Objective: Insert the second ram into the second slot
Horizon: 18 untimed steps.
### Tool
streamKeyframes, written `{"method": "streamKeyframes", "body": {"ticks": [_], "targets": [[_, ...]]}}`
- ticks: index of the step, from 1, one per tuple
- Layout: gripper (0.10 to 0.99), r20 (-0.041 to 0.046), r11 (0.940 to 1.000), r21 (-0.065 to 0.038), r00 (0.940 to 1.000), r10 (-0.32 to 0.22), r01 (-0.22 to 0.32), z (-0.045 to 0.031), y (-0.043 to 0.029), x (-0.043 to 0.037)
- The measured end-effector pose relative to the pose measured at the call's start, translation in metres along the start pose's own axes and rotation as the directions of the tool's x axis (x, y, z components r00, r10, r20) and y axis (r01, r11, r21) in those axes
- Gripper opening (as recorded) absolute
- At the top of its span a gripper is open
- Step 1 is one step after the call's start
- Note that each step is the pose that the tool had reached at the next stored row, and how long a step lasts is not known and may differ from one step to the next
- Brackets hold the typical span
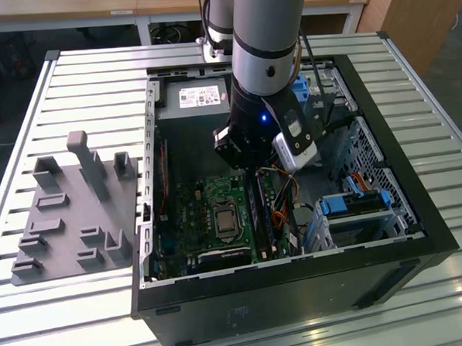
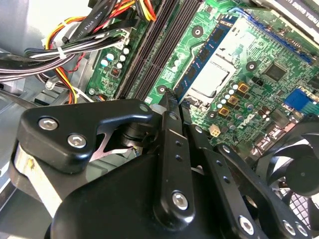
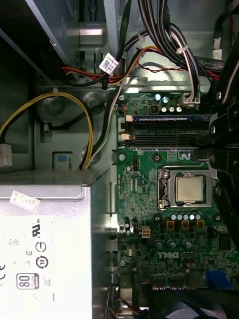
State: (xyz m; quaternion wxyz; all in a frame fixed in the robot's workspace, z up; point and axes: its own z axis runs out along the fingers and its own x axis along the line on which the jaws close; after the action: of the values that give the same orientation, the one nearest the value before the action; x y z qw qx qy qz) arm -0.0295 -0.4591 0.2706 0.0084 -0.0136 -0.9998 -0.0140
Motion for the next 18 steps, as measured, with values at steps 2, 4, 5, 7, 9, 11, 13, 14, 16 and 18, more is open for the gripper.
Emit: {"method": "streamKeyframes", "body": {"ticks": [2, 4, 5, 7, 9, 11, 13, 14, 16, 18], "targets": [[0.137, 0.0, 1.0, 0.0, 1.0, -0.001, 0.001, 0.0006, 0.0, 0.0], [0.137, -0.0001, 1.0, 0.0, 1.0, -0.003, 0.003, 0.0013, -0.0001, 0.0], [0.137, -0.0001, 1.0, 0.0, 1.0, -0.006, 0.006, 0.0017, -0.0001, 0.0001], [0.137, -0.0004, 1.0, 0.0, 1.0, -0.01, 0.01, 0.002, -0.0001, 0.0003], [0.137, -0.0004, 1.0, 0.0, 1.0, -0.01, 0.01, 0.0034, -0.0001, 0.0002], [0.137, -0.0005, 1.0, 0.0, 1.0, -0.01, 0.01, 0.0056, -0.0002, 0.0006], [0.137, -0.0005, 1.0, 0.001, 1.0, -0.01, 0.01, 0.0074, -0.0002, 0.001], [0.137, -0.0004, 1.0, 0.001, 1.0, -0.01, 0.01, 0.0082, -0.0002, 0.001], [0.137, -0.0004, 0.9999, 0.001, 0.9999, -0.01, 0.01, 0.0093, -0.0003, 0.001], [0.137, -0.0004, 0.9999, 0.001, 1.0, -0.01, 0.01, 0.0108, -0.0003, 0.0011]]}}
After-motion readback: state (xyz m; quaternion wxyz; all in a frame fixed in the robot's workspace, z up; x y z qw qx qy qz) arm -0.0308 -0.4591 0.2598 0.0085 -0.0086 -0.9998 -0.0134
